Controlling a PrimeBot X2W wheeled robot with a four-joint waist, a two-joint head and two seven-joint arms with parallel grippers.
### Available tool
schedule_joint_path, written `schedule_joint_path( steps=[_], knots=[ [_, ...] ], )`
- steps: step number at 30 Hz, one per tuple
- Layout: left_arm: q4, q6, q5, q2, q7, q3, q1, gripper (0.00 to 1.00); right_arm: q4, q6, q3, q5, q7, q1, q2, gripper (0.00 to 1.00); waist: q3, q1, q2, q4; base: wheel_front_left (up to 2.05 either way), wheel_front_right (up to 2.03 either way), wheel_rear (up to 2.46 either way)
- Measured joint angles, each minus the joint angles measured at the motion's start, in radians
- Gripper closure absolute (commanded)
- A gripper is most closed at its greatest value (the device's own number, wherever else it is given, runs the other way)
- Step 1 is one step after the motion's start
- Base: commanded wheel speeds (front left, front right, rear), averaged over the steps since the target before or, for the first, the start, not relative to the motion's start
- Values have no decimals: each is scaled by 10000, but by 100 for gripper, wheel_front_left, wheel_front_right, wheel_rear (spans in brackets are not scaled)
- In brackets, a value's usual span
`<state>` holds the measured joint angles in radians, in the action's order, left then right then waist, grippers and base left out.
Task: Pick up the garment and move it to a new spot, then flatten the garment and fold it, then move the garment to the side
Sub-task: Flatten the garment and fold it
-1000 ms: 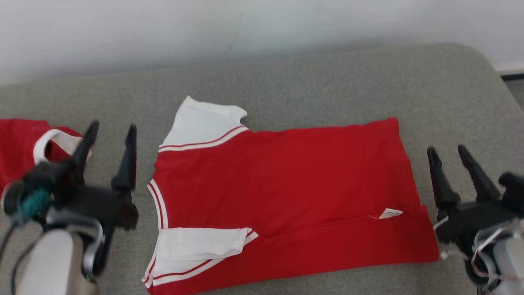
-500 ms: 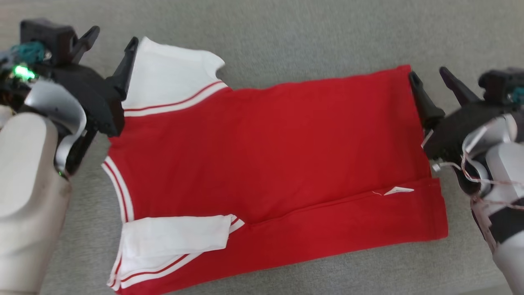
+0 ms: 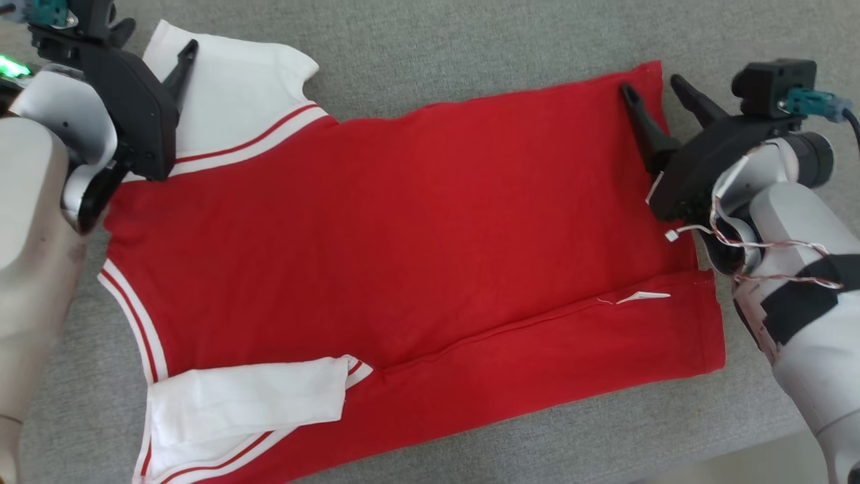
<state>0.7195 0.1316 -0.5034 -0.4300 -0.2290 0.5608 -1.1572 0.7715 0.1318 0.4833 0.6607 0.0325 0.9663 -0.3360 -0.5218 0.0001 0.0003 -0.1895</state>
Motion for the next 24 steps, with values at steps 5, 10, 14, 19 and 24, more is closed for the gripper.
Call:
schedule_joint_path(
  steps=[5,10,14,19,24],
  knots=[
    [604,0,-240,-13,-71,441,-464,0,591,0,520,295,-201,567,171,0,-237,0,0,-110,0,0,0],
    [970,-6,-627,159,-82,784,-761,44,1103,0,976,585,-322,970,242,89,-343,-2,-3,-129,0,0,0],
    [1118,2,-905,251,245,1110,-894,100,1377,0,1285,792,-554,1233,286,100,-328,-1,-2,-88,0,0,0],
    [1089,0,-1181,234,1191,1317,-954,100,1674,0,1593,986,-1055,1299,125,100,-157,-1,-2,38,0,0,0],
    [671,2,-1538,224,2161,1542,-870,100,1730,0,1942,1185,-1710,1152,-178,100,157,-2,-2,222,0,0,0]
  ],
)
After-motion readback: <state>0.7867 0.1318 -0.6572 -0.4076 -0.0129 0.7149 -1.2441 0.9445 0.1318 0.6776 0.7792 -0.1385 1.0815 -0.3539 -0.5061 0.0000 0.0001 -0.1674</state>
